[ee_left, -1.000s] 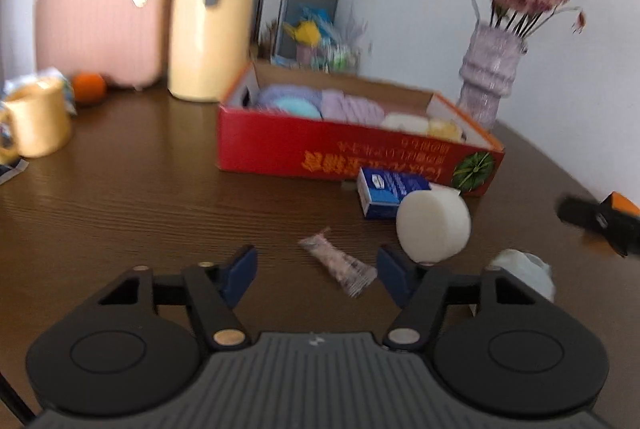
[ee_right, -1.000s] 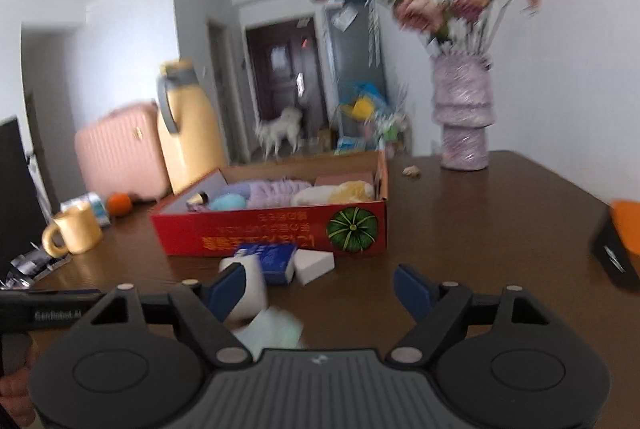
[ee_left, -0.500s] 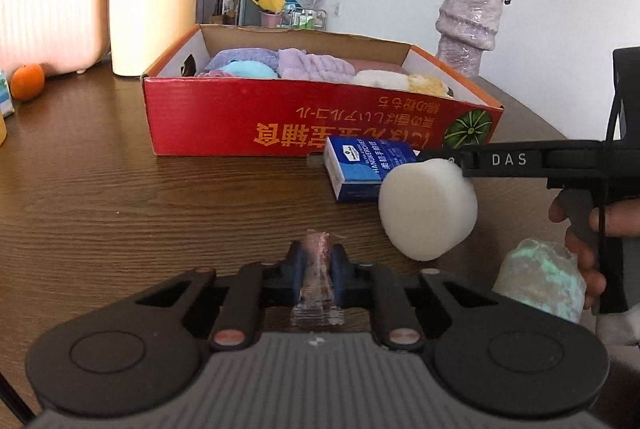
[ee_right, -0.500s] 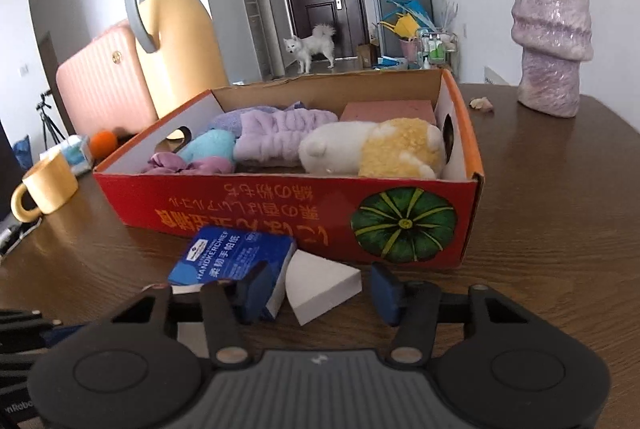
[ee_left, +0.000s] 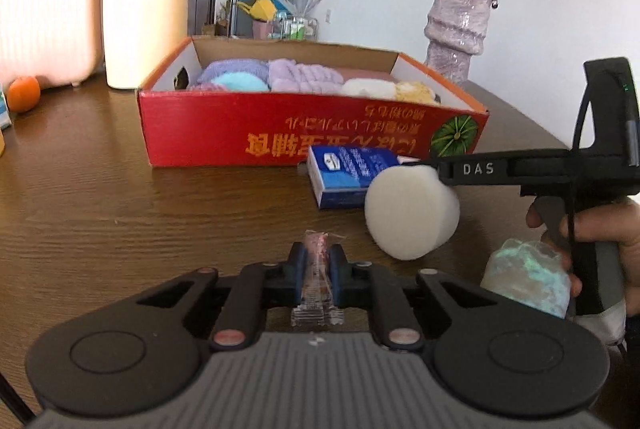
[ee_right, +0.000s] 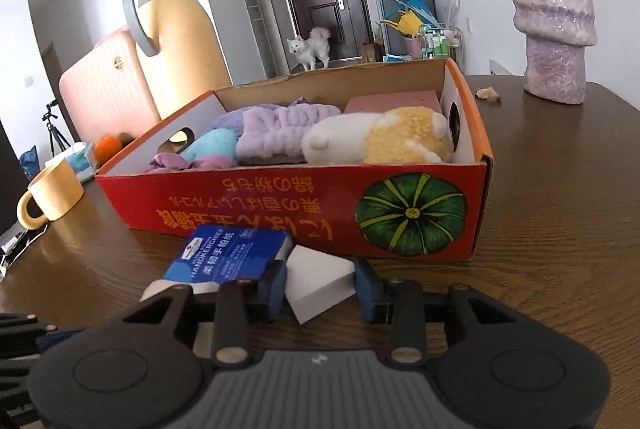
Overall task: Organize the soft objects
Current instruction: 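Carry the packet and wedge into the red box and open both tools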
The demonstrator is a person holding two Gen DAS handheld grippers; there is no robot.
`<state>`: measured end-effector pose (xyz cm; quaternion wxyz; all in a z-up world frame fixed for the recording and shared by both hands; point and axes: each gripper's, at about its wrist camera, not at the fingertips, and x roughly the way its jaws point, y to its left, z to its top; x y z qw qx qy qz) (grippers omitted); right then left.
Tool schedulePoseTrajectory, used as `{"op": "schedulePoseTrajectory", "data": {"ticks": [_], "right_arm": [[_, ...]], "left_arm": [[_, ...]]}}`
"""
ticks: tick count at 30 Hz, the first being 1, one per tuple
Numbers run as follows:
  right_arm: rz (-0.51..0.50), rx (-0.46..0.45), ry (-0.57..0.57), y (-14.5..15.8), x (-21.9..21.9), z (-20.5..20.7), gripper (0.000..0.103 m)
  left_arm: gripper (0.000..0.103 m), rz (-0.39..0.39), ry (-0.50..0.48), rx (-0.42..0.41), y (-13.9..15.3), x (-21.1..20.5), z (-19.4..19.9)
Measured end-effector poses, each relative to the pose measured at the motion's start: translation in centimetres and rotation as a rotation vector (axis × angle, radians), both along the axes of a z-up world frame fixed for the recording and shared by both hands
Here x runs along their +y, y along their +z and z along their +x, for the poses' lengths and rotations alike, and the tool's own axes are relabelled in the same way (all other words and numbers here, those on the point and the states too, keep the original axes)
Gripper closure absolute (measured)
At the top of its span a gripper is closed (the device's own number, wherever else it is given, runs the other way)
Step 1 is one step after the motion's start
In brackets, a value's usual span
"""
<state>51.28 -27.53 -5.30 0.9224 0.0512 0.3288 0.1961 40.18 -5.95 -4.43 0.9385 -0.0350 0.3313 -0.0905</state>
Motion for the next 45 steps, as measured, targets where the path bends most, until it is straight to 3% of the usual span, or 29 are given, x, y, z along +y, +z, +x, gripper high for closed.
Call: {"op": "schedulePoseTrajectory", "data": {"ticks": [4,10,14,21,30,38,41,45], "right_arm": [[0.008,-0.003,-0.009,0.2,-0.2,-0.2,0.077],[0.007,-0.079,-0.087,1.6,-1.0,-2.7,0.08],[0.036,-0.16,-0.118,3.4,-1.6,-7.3,0.08],[0.103,-0.24,-0.033,6.4,-0.9,-17.5,0.08],[0.113,-0.293,0.005,8.4,0.1,-23.7,0.079],[0.115,-0.299,0.008,9.5,0.1,-21.9,0.079],[0.116,-0.311,0.026,11.0,0.0,-18.6,0.079],[0.117,-0.308,0.056,13.7,-0.1,-11.1,0.079]], "left_arm": [[0.09,-0.003,0.019,-0.034,0.7,0.3,-0.4],[0.09,-0.035,0.051,-0.072,2.7,1.2,-2.7],[0.09,-0.034,0.063,-0.1,4.1,2.0,-5.9],[0.09,-0.05,0.065,-0.159,6.6,2.7,-11.0],[0.09,-0.06,0.023,-0.253,9.2,2.1,-15.8],[0.09,-0.05,0.03,-0.307,10.8,2.5,-14.7],[0.09,-0.046,0.021,-0.336,12.1,2.7,-11.4],[0.09,-0.096,-0.029,-0.298,14.1,3.2,-3.8]]}}
